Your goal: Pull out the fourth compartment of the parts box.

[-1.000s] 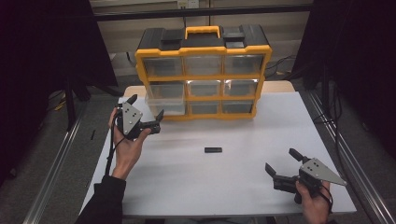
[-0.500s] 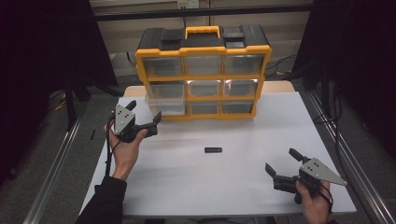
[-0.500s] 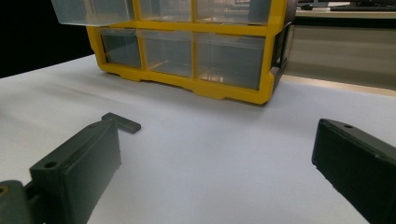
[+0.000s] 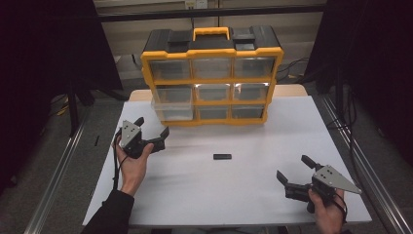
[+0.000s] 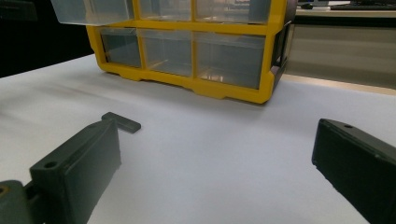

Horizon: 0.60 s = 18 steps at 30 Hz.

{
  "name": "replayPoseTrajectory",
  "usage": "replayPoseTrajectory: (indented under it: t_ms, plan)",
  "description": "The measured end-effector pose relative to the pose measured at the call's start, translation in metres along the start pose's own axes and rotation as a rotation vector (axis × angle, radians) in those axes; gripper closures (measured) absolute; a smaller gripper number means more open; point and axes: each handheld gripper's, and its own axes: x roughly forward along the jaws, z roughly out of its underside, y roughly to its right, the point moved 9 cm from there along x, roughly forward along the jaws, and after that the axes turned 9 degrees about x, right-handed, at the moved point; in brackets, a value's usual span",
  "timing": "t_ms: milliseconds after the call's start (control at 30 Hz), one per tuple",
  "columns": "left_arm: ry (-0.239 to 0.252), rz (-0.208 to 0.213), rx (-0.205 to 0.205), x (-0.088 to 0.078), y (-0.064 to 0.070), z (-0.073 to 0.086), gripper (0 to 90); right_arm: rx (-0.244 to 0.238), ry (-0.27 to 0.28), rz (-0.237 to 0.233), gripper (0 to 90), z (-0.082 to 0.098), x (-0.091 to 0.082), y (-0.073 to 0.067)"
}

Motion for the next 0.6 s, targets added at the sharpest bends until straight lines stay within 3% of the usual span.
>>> replayPoseTrajectory:
  t_ms: [400, 500, 600]
  plan:
    - [0.006, -0.023, -0.022, -0.026, 0.003, 0.023, 3.2, 0.003, 0.001, 0.007, 0.7, 0.000, 0.000, 0.001]
    - [-0.018, -0.010, -0.017, -0.036, 0.006, 0.029, 3.0, 0.002, 0.003, 0.007, 0.7, -0.001, -0.001, 0.001]
    - [-0.024, -0.020, -0.039, -0.045, 0.007, 0.036, 3.1, 0.005, 0.003, 0.007, 0.7, 0.000, -0.001, 0.001]
